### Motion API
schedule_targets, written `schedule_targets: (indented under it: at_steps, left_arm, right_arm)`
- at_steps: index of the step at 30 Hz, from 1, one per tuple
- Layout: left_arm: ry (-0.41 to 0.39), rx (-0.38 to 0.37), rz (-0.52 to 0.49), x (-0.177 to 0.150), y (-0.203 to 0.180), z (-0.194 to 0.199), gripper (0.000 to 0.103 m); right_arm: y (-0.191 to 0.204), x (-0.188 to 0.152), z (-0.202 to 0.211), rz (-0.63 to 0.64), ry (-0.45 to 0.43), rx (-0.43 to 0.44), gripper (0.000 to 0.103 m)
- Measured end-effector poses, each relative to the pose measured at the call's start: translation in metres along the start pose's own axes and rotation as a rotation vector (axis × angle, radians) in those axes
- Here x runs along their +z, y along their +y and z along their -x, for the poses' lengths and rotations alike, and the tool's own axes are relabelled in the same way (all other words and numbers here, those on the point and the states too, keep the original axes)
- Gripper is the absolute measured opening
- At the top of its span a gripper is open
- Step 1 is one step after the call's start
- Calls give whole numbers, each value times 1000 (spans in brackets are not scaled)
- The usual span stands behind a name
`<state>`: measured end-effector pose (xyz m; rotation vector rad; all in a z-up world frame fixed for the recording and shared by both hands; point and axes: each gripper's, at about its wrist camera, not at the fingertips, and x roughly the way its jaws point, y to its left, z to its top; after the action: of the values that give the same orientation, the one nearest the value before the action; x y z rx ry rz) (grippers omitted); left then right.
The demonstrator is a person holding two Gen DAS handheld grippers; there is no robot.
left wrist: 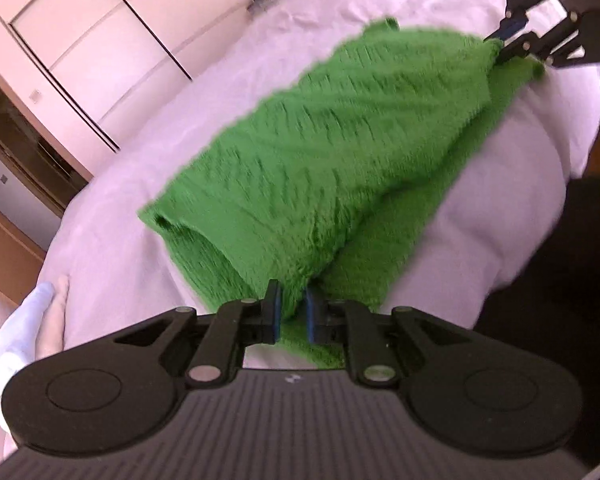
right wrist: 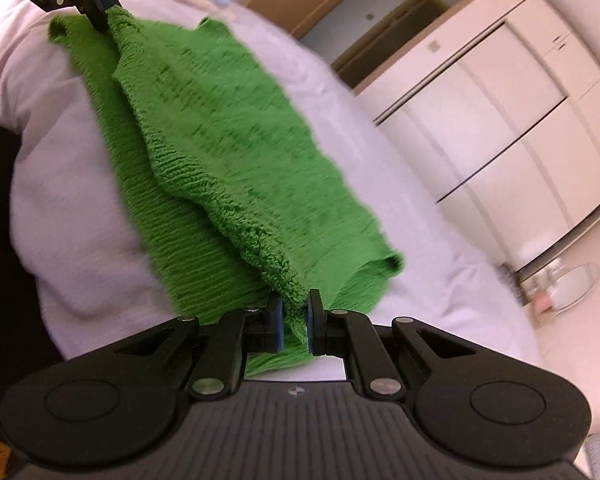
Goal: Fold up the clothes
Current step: 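Lift the hem with both grippers and fold it toward the vest's neckline, then lower the hem onto the neckline and open both grippers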
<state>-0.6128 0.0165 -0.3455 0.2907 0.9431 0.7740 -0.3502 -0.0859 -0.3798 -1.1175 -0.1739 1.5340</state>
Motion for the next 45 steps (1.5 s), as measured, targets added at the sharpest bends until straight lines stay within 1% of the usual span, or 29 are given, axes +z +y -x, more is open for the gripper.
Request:
schedule_targets:
  at_steps: [1,3,4,5,6,7,8,10,11,13,15,17,20,22,25,27,28,30,32,33,34,36,37,39,40,41,42,44,45]
  left_arm:
    - [7,0,-1,-1,1,1,12]
    - [12,-24,50,1,13,6,13]
    - [7,-37,99,2,22,12,13]
    - [0,-51,153,4,32,17,13]
    - [-10,-67,215,7,44,22,13]
    - [-24,-89,280,12,54,25,13]
    - [-45,-118,351,17,63,28,13]
    - [-86,-175,470,30,74,25,13]
    - [-96,-190,500,36,73,19,13]
    - [-108,-215,553,45,70,7,14]
    - [-74,-220,583,44,61,-7,14]
    - [-9,-217,605,33,50,-20,15]
    - [9,-212,634,15,41,-21,15]
    - [21,-212,656,6,39,-20,15]
    - [2,-224,704,12,64,-12,16]
    - [-43,-187,717,20,86,-12,16]
    - [-62,-168,724,24,98,-14,16]
    - [-90,-125,736,33,123,-29,16]
    - [-102,-96,736,40,142,-52,16]
    - [-96,-101,749,42,151,-65,16]
    - [-90,-108,760,43,159,-78,16]
    - [-75,-128,776,39,171,-103,11]
    - [-55,-135,783,36,174,-115,9]
    - [-12,-149,793,26,176,-137,8]
    - [2,-152,799,20,175,-144,8]
    - [15,-155,805,13,174,-152,8]
    - [23,-159,820,8,173,-157,7]
    - [17,-164,871,2,175,-154,7]
    - [15,-157,888,2,176,-149,7]
  right_arm:
    - [3,-2,-4,3,24,32,11]
    - [5,-3,-5,7,39,30,17]
    - [3,-3,-2,-2,39,29,23]
    - [-6,-2,1,-54,46,38,28]
    - [-15,-1,5,-106,53,46,29]
    - [-29,0,9,-198,40,68,30]
    - [-44,2,14,-290,26,89,32]
    - [-71,6,21,-488,-16,131,41]
    - [-74,8,16,-546,-25,151,46]
    - [-77,12,6,-661,-42,191,47]
    - [-81,16,-5,-776,-59,232,47]
    - [-85,20,-15,-891,-77,272,47]
    - [-60,8,-28,-887,15,291,47]
    - [-62,2,-24,-898,34,311,47]
    - [-65,-6,-17,-914,61,340,47]
    - [-82,-3,-20,-934,36,343,47]
    - [-92,-1,-16,-937,13,319,47]
    - [-116,4,-23,-951,-31,276,47]
    - [-141,7,-47,-974,-54,229,47]
    - [-153,9,-58,-985,-65,205,47]
    - [-162,10,-73,-995,-67,202,47]
    - [-181,11,-102,-1014,-72,197,37]
    - [-187,10,-116,-1015,-65,206,31]
    - [-193,9,-146,-1012,-32,223,29]
    - [-191,6,-158,-1009,0,229,29]
    - [-190,2,-169,-1005,34,235,27]
    - [-187,-3,-175,-1008,51,238,23]
    - [-182,-12,-188,-1014,84,243,20]
    - [-183,-14,-185,-1033,83,238,20]
